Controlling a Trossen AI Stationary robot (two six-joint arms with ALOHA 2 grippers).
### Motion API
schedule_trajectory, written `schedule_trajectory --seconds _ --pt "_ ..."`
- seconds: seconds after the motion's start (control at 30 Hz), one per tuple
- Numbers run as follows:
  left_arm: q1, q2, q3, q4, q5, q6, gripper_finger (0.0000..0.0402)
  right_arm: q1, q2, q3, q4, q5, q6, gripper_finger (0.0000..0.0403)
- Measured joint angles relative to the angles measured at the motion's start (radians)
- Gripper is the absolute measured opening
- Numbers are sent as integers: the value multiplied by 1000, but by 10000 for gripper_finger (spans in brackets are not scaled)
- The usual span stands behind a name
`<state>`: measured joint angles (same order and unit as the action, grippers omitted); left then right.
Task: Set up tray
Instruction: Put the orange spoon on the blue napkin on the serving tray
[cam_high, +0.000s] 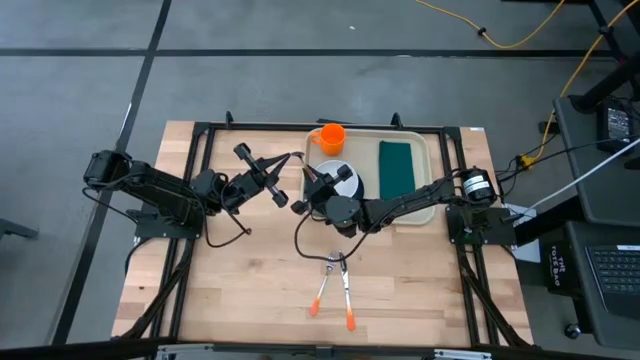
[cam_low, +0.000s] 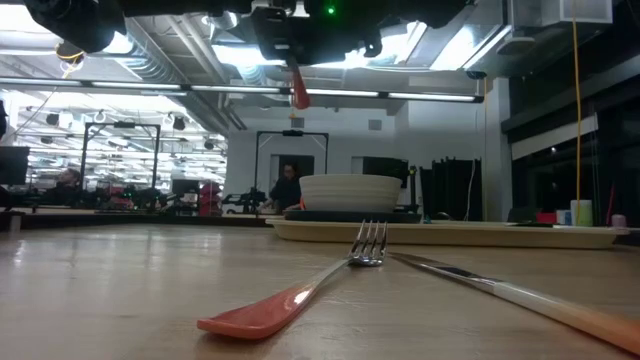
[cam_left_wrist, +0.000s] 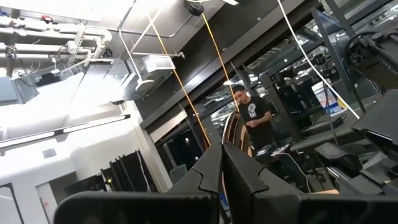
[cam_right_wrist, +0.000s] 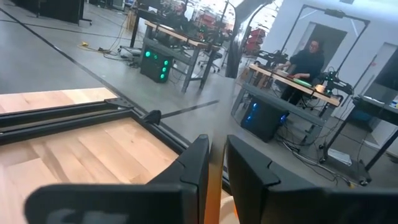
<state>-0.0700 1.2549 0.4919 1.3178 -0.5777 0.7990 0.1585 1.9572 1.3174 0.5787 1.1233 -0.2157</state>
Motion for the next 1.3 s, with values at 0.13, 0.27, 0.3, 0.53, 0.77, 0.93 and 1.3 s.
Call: schedule_trajectory --seconds 0.13,0.27,0.3,0.53,0.77,0.93,1.3 --pt "0 0 0 0 0 0 2 0 0 0 7 0 -1 61" --pt "0 0 0 -1 0 0 2 0 0 0 27 0 -7 61" --pt "0 0 0 -1 0 0 2 0 0 0 31 0 -10 61" --pt "0 0 0 -5 0 0 2 0 0 0 32 -1 -14 51" --pt "-1 -1 0 -12 38 0 2 0 0 0 33 -44 -5 9" --pt "-1 -1 0 -12 39 0 2 0 0 0 33 -49 0 7" --pt "-31 -1 0 -13 46 0 2 10 0 1 37 -54 0 2"
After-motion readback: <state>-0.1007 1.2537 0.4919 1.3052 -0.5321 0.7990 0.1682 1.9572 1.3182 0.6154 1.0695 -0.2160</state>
